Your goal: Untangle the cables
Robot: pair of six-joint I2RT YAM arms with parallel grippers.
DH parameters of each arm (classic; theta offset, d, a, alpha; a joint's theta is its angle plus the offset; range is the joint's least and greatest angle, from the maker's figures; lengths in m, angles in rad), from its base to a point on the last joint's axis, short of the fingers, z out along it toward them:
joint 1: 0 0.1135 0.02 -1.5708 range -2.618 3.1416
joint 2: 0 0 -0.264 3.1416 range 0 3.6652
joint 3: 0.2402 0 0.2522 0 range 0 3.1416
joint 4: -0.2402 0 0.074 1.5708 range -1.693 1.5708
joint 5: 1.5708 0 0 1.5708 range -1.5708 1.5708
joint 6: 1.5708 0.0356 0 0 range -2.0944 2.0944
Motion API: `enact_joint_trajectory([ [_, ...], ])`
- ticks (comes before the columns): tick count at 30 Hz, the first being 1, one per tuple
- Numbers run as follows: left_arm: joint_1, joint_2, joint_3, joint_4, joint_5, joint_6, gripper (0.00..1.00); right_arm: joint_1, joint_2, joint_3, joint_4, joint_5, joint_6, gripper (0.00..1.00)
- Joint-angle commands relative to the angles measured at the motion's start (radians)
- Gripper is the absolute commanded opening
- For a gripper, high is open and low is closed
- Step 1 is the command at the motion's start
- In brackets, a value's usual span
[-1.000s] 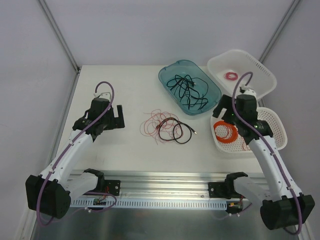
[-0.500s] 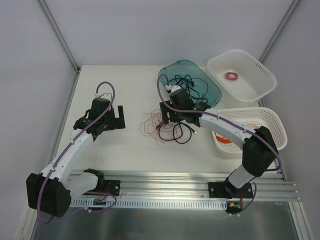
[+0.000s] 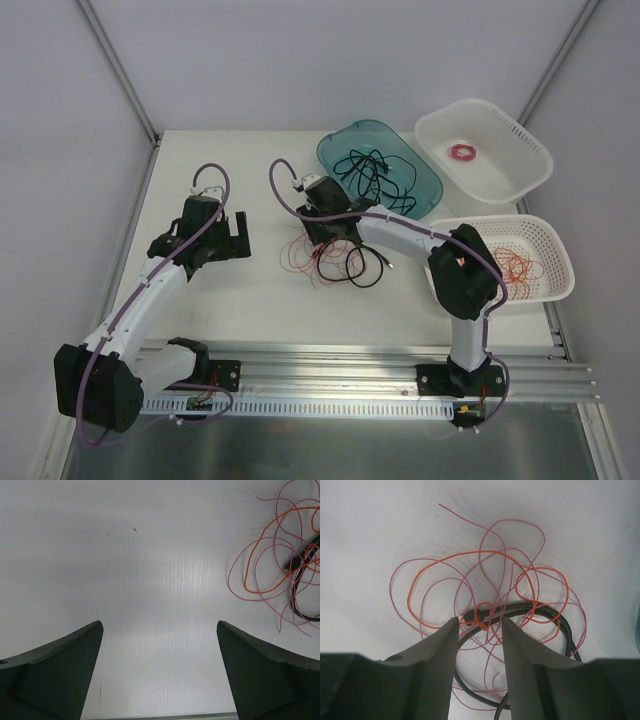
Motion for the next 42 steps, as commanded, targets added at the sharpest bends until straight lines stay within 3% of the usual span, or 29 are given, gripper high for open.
enact_joint_trajectory([
  [1, 0.017, 0.008, -0.002, 0.014, 0.024, 0.015, 0.99, 0.004, 0.035, 0.071, 0.012, -0.033, -0.055, 0.41],
  [12, 0.04, 0.018, 0.002, 0.014, 0.061, 0.009, 0.99, 0.002, 0.112, 0.082, -0.008, -0.031, -0.057, 0.36],
  [15, 0.044, 0.02, 0.002, 0.014, 0.064, 0.007, 0.99, 0.002, 0.106, 0.065, -0.008, -0.039, -0.052, 0.27],
  [19, 0.052, 0.022, 0.003, 0.014, 0.067, 0.007, 0.99, 0.016, 0.058, 0.03, 0.016, -0.069, -0.038, 0.02],
  [20, 0.054, 0.022, 0.002, 0.016, 0.067, 0.007, 0.99, 0.027, 0.042, 0.015, 0.028, -0.074, -0.032, 0.01],
  [29, 0.061, 0.017, 0.0, 0.016, 0.059, 0.007, 0.99, 0.087, -0.211, -0.029, 0.108, -0.264, 0.06, 0.01],
  [34, 0.061, 0.018, 0.0, 0.014, 0.055, 0.007, 0.99, 0.1, -0.348, -0.024, 0.148, -0.306, 0.077, 0.01],
  [38, 0.061, 0.017, -0.002, 0.014, 0.05, 0.009, 0.99, 0.1, -0.489, -0.093, 0.287, -0.359, 0.104, 0.01],
  [42, 0.061, 0.017, 0.0, 0.016, 0.047, 0.007, 0.99, 0.1, -0.532, -0.156, 0.3, -0.327, 0.1, 0.01],
])
